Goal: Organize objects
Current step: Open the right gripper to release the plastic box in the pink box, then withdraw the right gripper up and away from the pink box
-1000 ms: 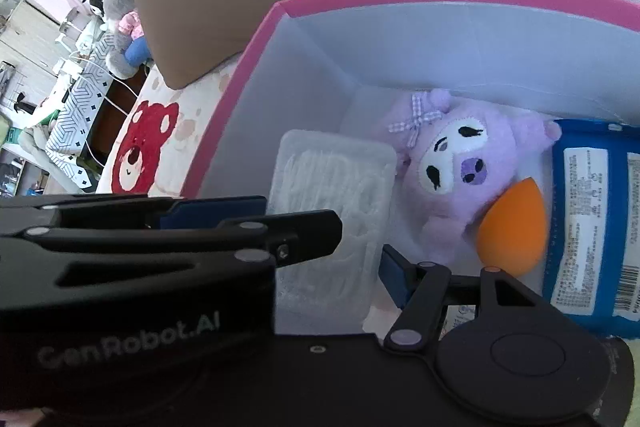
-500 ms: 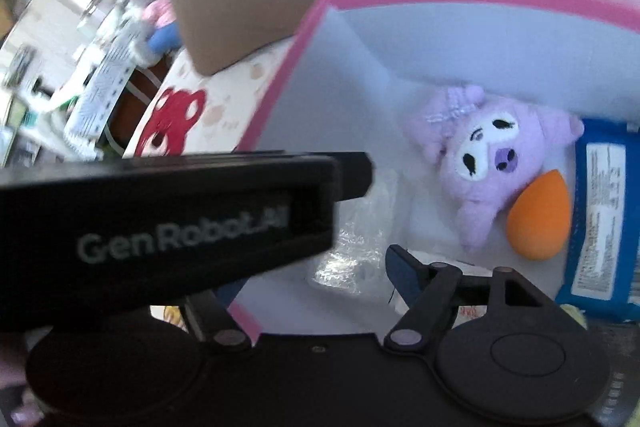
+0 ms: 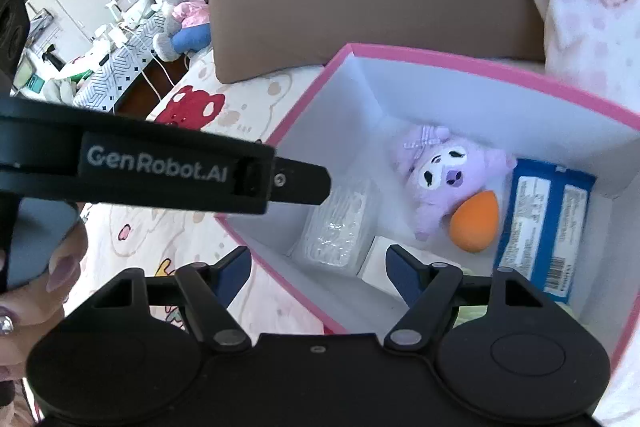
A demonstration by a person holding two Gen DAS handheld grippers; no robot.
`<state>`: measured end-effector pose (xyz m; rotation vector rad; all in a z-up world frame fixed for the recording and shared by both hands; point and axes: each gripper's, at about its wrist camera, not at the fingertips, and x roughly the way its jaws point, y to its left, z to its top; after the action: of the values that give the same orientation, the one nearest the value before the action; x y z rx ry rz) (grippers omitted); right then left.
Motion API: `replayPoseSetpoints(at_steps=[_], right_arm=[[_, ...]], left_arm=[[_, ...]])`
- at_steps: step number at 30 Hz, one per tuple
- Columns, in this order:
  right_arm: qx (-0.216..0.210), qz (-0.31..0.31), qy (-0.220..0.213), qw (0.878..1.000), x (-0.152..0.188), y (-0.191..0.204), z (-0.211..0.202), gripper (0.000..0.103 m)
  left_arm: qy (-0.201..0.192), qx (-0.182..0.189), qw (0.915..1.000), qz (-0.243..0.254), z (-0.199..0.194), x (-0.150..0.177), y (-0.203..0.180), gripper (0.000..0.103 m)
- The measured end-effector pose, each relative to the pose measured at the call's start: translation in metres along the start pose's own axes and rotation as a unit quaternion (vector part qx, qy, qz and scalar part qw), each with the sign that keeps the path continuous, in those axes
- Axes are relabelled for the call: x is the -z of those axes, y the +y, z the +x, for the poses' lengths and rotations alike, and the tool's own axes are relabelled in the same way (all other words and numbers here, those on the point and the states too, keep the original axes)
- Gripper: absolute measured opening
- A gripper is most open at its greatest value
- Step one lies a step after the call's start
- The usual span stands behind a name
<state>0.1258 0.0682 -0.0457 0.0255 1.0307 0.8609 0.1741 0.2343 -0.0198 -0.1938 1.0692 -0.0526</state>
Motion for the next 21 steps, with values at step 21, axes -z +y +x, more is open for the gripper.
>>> replayPoseSetpoints(at_steps=[21], right_arm=[[0.092,0.027,-0.082,0.992,0.037,-0.018,-0.125,0.079]], left_arm=[[-0.025,0.026,0.9992,0.019,-0.076,0.044,-0.062,0.062]])
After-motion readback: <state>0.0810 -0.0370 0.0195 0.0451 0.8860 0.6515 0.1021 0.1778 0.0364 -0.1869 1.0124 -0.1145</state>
